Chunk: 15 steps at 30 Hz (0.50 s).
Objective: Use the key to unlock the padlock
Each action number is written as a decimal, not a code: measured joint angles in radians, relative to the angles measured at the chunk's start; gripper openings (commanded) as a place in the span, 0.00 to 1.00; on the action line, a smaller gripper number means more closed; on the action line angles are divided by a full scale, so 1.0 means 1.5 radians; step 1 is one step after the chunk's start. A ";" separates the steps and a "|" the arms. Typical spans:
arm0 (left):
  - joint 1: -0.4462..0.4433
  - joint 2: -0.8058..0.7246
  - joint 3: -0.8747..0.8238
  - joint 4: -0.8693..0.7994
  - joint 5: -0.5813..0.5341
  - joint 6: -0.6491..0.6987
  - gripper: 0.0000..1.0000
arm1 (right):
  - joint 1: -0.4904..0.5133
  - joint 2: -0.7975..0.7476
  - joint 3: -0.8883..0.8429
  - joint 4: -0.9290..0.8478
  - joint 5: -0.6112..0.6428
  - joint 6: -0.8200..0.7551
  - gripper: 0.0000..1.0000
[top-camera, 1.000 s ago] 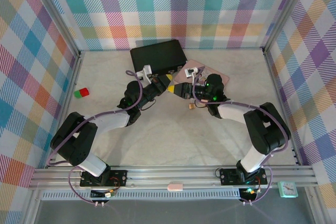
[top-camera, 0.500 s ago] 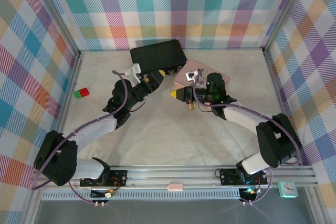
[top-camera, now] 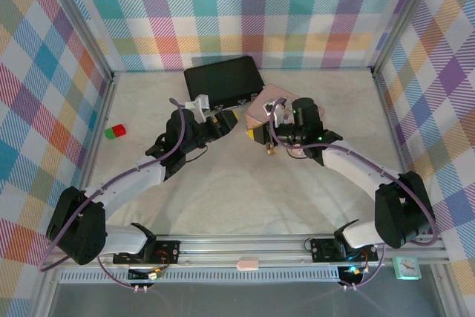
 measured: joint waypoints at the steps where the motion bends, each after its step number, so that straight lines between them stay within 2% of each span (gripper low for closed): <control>1: -0.002 0.000 0.002 -0.003 0.002 0.004 0.64 | 0.000 0.000 0.009 -0.016 0.006 -0.016 0.00; 12: -0.008 0.007 0.035 -0.021 0.039 0.035 0.63 | 0.000 -0.008 0.074 -0.154 0.021 -0.143 0.00; 15: -0.008 0.023 0.048 -0.005 0.074 0.050 0.57 | 0.000 -0.007 0.089 -0.184 0.004 -0.159 0.00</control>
